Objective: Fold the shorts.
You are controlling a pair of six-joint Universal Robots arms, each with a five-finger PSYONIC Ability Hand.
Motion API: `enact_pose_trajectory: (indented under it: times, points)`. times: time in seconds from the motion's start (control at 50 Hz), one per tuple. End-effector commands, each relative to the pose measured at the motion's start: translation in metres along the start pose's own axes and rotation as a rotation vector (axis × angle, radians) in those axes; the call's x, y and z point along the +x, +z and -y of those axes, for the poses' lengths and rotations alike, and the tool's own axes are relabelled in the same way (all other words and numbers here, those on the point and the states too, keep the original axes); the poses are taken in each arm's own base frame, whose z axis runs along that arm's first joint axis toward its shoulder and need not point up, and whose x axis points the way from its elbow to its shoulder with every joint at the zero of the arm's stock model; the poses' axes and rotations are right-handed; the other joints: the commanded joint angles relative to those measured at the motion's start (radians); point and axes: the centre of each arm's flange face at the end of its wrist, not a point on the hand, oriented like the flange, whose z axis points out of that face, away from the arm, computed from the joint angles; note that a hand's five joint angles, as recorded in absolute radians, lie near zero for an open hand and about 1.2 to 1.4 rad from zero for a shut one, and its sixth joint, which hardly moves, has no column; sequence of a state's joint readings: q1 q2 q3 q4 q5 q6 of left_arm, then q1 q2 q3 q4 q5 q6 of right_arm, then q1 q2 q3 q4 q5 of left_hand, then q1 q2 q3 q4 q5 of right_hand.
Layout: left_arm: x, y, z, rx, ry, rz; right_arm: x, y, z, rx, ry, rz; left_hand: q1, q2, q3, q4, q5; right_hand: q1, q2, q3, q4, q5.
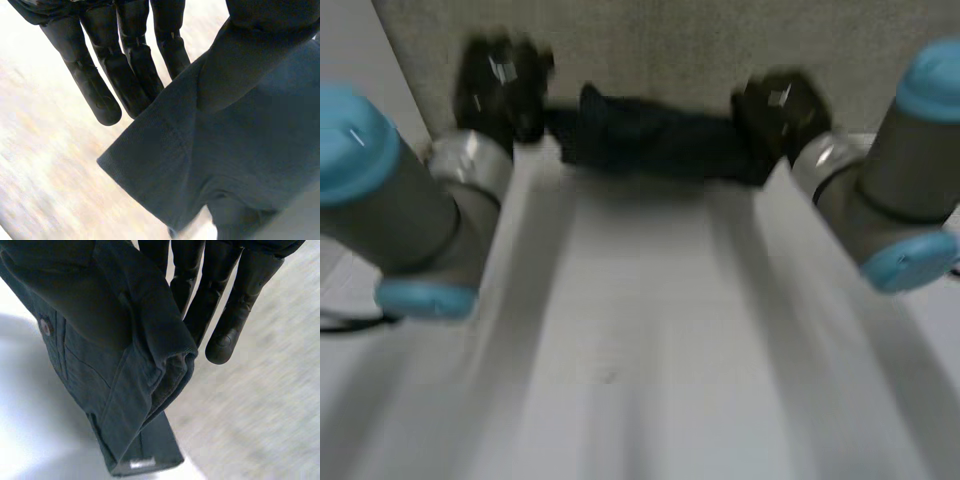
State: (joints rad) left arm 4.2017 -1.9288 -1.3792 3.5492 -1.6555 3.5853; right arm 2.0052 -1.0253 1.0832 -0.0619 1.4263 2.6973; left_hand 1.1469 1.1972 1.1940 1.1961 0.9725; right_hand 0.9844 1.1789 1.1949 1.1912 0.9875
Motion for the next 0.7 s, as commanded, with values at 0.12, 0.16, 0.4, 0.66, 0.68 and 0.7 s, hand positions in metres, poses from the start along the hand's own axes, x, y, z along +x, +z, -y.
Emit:
enact_pose_trajectory:
  times: [0.12, 0.16, 0.4, 0.66, 0.68, 0.7]
  points:
    - [0.070, -0.080, -0.115, -0.425, 0.067, -0.230, -0.051, -0.029, -0.104, -0.350, -0.095, 0.199, 0.249, 0.199, 0.202, 0.200, 0.249, 0.412, 0.217, 0.201, 0.205, 0.234]
    - [0.069, -0.094, -0.101, -0.451, 0.088, -0.245, -0.051, -0.039, -0.100, -0.357, -0.100, 0.209, 0.249, 0.199, 0.202, 0.200, 0.249, 0.412, 0.217, 0.201, 0.205, 0.234]
    - [0.037, -0.151, -0.055, -0.558, 0.176, -0.320, -0.039, -0.097, -0.071, -0.408, -0.111, 0.256, 0.249, 0.199, 0.202, 0.200, 0.249, 0.412, 0.217, 0.201, 0.205, 0.234]
    - [0.058, -0.241, -0.057, -0.744, 0.238, -0.581, -0.050, -0.164, -0.088, -0.641, -0.259, 0.474, 0.249, 0.199, 0.202, 0.200, 0.249, 0.412, 0.217, 0.201, 0.205, 0.234]
    - [0.058, -0.242, -0.056, -0.744, 0.231, -0.581, -0.048, -0.166, -0.088, -0.647, -0.260, 0.476, 0.249, 0.199, 0.202, 0.200, 0.249, 0.412, 0.217, 0.201, 0.205, 0.234]
    - [0.058, -0.244, -0.055, -0.744, 0.225, -0.582, -0.048, -0.168, -0.088, -0.649, -0.260, 0.477, 0.249, 0.199, 0.202, 0.200, 0.249, 0.412, 0.217, 0.201, 0.205, 0.234]
